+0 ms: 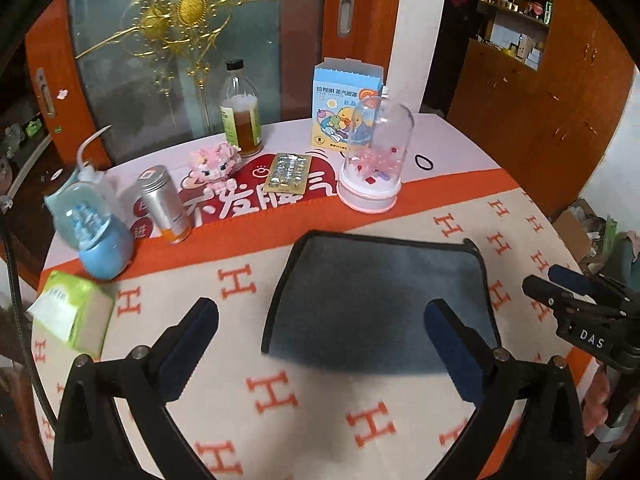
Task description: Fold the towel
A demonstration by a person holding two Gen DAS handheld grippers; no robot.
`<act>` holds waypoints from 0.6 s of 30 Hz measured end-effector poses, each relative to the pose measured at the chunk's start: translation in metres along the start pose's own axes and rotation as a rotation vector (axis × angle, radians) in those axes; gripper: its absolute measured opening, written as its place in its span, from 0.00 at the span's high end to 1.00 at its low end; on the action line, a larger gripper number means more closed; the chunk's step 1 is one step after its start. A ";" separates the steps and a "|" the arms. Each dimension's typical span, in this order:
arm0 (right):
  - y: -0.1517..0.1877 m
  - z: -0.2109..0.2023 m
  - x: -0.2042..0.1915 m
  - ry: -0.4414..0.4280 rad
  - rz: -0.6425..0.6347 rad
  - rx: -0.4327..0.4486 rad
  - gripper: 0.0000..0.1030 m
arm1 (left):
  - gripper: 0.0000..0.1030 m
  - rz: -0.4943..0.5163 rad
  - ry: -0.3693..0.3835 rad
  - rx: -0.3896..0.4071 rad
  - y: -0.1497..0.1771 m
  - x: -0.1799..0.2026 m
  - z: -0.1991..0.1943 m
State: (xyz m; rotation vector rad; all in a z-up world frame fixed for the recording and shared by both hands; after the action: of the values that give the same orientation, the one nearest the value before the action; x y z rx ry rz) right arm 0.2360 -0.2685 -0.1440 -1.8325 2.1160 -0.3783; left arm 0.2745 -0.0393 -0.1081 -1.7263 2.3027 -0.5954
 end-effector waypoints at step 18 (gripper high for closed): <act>0.064 -0.105 -0.031 -0.054 0.059 0.108 0.45 | 0.01 -0.082 0.022 0.060 0.077 -0.010 -0.104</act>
State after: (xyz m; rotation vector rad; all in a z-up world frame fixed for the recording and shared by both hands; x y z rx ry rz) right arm 0.1403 -0.2293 -0.0714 -1.6973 2.0662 -0.4160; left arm 0.1694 0.0090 -0.0485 -1.8023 2.2136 -0.6949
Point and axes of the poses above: each gripper's, at about its wrist camera, not at the fingertips, and z roughly the way its jaws point, x to its right, y to its underside, the point moved 7 cm from there along z, roughly the way its jaws point, and after that the axes turned 13 degrees about -x, right-handed, at the moved point
